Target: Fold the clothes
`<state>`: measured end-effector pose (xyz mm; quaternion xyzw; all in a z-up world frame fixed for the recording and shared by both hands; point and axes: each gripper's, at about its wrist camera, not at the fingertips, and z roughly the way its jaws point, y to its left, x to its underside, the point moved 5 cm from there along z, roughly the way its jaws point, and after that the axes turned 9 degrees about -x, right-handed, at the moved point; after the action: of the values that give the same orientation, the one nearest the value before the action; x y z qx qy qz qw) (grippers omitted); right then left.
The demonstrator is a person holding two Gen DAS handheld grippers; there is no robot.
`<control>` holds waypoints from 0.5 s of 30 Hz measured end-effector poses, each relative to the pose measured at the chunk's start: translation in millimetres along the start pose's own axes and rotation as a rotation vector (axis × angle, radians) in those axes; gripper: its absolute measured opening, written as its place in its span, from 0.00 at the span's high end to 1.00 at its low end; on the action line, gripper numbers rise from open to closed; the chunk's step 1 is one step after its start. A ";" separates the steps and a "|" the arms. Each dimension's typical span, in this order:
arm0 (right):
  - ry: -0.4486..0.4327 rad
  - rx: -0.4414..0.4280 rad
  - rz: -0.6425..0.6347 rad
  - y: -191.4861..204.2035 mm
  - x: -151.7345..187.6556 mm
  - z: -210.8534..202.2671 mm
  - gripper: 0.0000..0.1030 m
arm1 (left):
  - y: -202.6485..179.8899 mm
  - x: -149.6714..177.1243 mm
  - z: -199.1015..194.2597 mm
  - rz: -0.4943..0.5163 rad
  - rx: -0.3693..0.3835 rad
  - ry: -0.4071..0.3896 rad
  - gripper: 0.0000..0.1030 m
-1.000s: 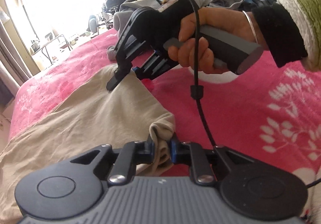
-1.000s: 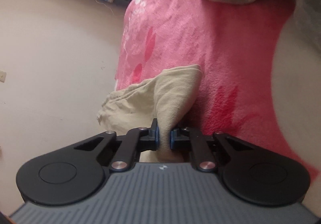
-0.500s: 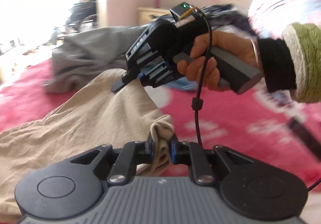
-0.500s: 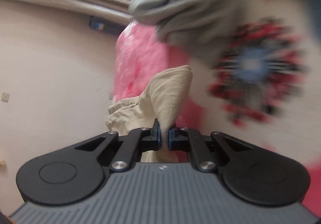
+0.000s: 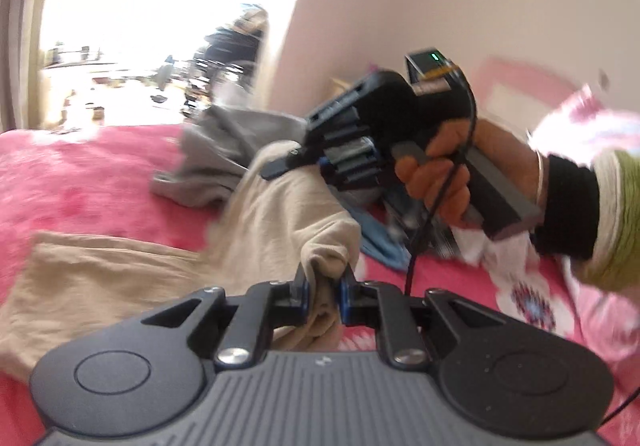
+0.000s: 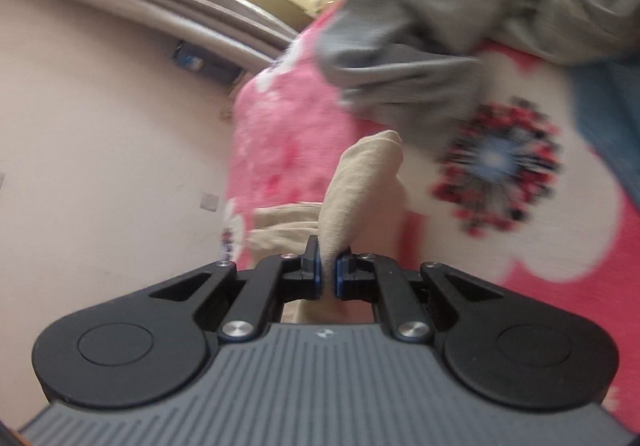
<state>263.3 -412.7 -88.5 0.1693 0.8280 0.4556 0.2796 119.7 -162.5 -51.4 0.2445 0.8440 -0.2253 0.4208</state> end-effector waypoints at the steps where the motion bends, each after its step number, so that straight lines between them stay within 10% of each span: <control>1: 0.006 0.004 -0.011 10.9 -1.9 8.1 0.95 | 11.5 -2.3 -6.3 -0.029 -0.012 -0.013 0.86; 15: 0.154 0.114 -0.152 97.6 22.7 190.1 0.95 | 225.9 21.3 -10.3 -0.594 -0.128 -0.001 0.86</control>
<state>365.3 -223.6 -94.0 0.0861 0.8820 0.3967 0.2391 238.4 24.2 -102.7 -0.0400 0.8909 -0.2850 0.3514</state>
